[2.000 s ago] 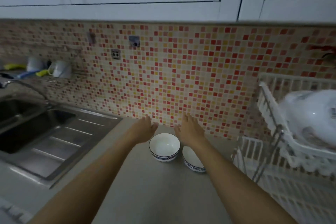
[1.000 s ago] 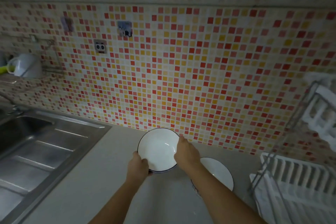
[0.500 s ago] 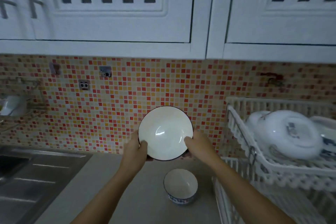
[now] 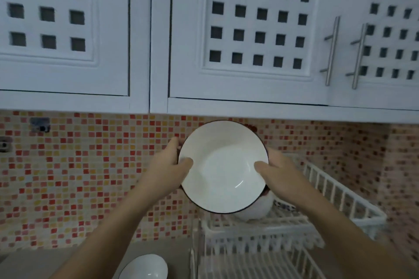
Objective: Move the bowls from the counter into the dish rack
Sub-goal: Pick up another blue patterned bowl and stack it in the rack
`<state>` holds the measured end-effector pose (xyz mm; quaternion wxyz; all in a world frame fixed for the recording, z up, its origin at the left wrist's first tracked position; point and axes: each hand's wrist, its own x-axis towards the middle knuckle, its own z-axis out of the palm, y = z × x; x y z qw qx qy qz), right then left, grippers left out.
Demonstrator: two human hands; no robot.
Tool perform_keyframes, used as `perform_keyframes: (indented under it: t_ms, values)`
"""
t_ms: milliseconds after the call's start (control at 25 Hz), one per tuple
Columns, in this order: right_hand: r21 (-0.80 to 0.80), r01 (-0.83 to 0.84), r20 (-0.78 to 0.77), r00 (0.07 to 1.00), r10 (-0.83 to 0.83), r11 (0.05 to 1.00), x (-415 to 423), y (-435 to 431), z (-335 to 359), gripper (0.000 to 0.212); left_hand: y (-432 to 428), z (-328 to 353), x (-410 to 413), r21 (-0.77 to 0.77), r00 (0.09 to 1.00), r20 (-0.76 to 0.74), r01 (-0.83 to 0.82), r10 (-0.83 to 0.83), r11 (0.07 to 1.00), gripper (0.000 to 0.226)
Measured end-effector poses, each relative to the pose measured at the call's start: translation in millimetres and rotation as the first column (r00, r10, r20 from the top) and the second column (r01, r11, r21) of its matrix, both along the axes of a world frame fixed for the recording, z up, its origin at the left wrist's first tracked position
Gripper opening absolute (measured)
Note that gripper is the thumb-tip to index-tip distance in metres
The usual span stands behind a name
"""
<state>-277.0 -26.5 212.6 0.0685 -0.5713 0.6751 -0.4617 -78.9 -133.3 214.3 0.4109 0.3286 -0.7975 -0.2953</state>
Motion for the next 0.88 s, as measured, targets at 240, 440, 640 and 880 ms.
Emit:
perform_keyframes:
  t_ms: [240, 440, 640, 880]
  values:
    - [-0.075, 0.030, -0.287, 0.957, -0.051, 0.997, -95.3, 47.5, 13.2, 0.022, 31.6, 23.3, -100.1, -0.383, 0.979, 0.194, 0.019, 0.060, 0.923, 0.018]
    - [-0.210, -0.014, -0.195, 0.980, -0.028, 0.978, -157.6, 82.4, 22.3, 0.025, 52.5, 29.2, -172.8, -0.552, 0.992, 0.054, -0.062, 0.110, 0.831, 0.024]
    - [0.023, -0.353, 0.148, 0.927, 0.346, 0.935, -218.7, 93.1, 15.9, 0.077, 58.2, 12.4, -222.1, -0.367, 0.985, -0.168, -0.106, 0.046, 0.924, 0.022]
    - [-0.092, -0.446, 0.109, 0.884, 0.454, 0.890, -259.5, 76.2, 6.6, 0.068, 50.0, 4.9, -232.0, -0.206, 0.972, -0.049, 0.215, -0.230, 0.955, 0.043]
